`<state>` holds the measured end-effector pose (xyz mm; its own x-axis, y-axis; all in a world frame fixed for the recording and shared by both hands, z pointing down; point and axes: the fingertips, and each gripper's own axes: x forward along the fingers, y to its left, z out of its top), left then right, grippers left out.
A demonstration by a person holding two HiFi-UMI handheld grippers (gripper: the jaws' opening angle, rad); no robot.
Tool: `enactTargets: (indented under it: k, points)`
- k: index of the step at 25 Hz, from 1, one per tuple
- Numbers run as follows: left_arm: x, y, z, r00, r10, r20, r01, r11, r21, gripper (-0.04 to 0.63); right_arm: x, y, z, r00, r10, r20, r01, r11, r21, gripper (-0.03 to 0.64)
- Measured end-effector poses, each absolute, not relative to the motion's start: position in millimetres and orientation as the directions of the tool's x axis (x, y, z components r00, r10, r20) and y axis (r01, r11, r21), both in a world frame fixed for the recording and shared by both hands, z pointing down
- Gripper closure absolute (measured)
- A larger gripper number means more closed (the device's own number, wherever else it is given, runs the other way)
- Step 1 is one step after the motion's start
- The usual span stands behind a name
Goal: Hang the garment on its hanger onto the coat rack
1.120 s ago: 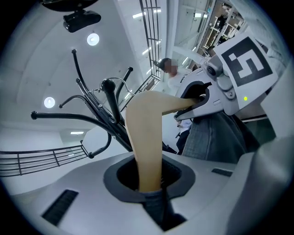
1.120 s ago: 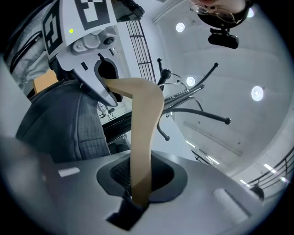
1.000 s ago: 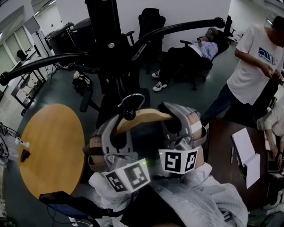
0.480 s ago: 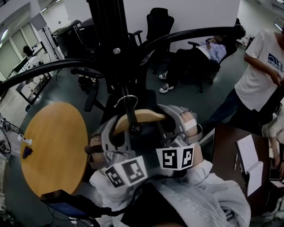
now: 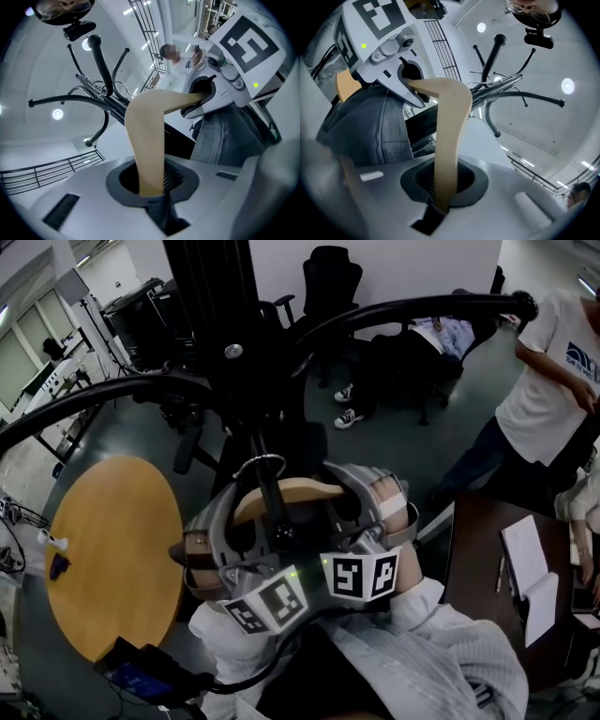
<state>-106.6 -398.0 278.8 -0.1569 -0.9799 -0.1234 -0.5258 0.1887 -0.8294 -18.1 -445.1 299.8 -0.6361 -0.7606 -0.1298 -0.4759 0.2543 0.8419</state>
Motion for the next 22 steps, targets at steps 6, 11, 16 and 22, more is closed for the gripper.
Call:
enactTargets:
  k: [6, 11, 16, 22]
  points:
    - [-104, -398, 282, -0.123, -0.988, -0.088, -0.532, 0.141, -0.835, 0.535, -17, -443, 301, -0.665, -0.739, -0.108, -0.480, 0.312, 0.820, 0.584]
    - [-100, -396, 288, -0.081, -0.995, -0.064, -0.533, 0.097, -0.840, 0.499, -19, -434, 303, -0.741, -0.667, -0.071, -0.438, 0.400, 0.805, 0.540]
    - [-92, -386, 285, -0.015, -0.999, -0.053, -0.552, 0.052, -0.832, 0.409, -23, -417, 304, -0.804, -0.595, -0.003, -0.358, 0.479, 0.801, 0.453]
    - [-90, -369, 279, -0.011, -1.000, -0.023, -0.547, 0.025, -0.837, 0.397, -25, -396, 303, -0.858, -0.510, 0.067, -0.275, 0.565, 0.778, 0.414]
